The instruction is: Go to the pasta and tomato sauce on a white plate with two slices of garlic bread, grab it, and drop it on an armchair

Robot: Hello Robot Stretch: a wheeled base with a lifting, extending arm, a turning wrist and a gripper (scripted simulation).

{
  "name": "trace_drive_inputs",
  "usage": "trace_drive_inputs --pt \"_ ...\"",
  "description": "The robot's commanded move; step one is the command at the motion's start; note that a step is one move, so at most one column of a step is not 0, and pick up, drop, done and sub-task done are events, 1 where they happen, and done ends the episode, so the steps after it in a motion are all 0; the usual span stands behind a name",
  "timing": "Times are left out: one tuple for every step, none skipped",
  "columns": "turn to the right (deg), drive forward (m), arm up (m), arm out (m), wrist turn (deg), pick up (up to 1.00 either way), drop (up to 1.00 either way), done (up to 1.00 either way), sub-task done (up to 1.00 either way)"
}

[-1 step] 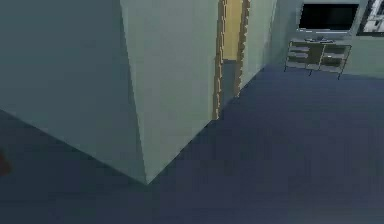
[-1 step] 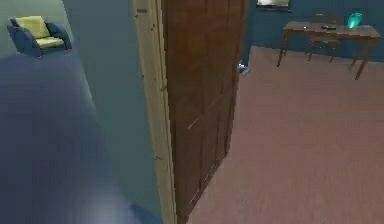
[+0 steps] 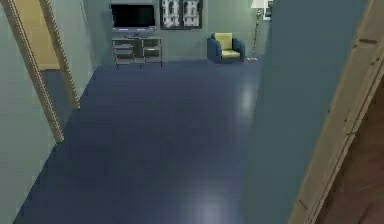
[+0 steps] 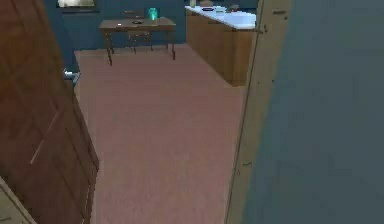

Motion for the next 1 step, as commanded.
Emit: trace_drive_inputs --pt "45.0 0.0 0.0 0.0 0.0 0.0 0.0 0.0 0.0"
